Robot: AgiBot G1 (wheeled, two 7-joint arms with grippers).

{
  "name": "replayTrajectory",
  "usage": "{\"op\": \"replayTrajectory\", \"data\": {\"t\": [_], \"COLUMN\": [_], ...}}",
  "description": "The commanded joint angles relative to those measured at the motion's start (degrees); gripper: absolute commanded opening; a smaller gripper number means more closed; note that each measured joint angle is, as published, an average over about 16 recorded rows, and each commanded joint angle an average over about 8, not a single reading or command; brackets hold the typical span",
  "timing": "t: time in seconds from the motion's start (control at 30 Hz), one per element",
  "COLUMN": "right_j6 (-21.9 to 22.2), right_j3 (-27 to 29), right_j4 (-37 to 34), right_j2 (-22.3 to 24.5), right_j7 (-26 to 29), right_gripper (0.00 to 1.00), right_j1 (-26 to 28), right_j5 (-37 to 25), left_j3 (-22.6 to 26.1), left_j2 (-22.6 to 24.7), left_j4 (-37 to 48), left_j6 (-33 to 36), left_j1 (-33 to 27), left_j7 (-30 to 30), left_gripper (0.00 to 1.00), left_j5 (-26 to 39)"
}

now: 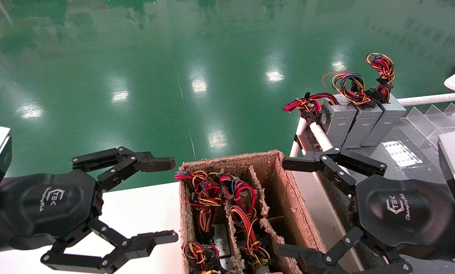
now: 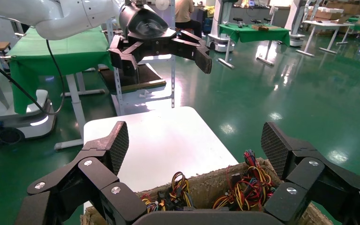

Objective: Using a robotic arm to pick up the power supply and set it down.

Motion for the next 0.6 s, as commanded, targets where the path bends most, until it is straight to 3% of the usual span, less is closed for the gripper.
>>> {"op": "replayTrajectory", "data": {"t": [0.03,0.6], "right_j6": [0.0,0.0], "right_j3": [0.0,0.0], "right_j4": [0.0,0.0], "right_j2": [0.0,0.0], "right_j7": [0.0,0.0], "right_gripper": [1.0,1.0], "right_j1": [0.0,0.0], "right_j5": [0.0,0.0], "left_j3": [0.0,0.0], "left_j2": [0.0,0.0], "left_j4": [0.0,0.0], "left_j6": [0.0,0.0], "left_j1": [0.0,0.0], "left_j7": [0.0,0.0], "left_gripper": [0.0,0.0], "left_j5": [0.0,0.0]}}
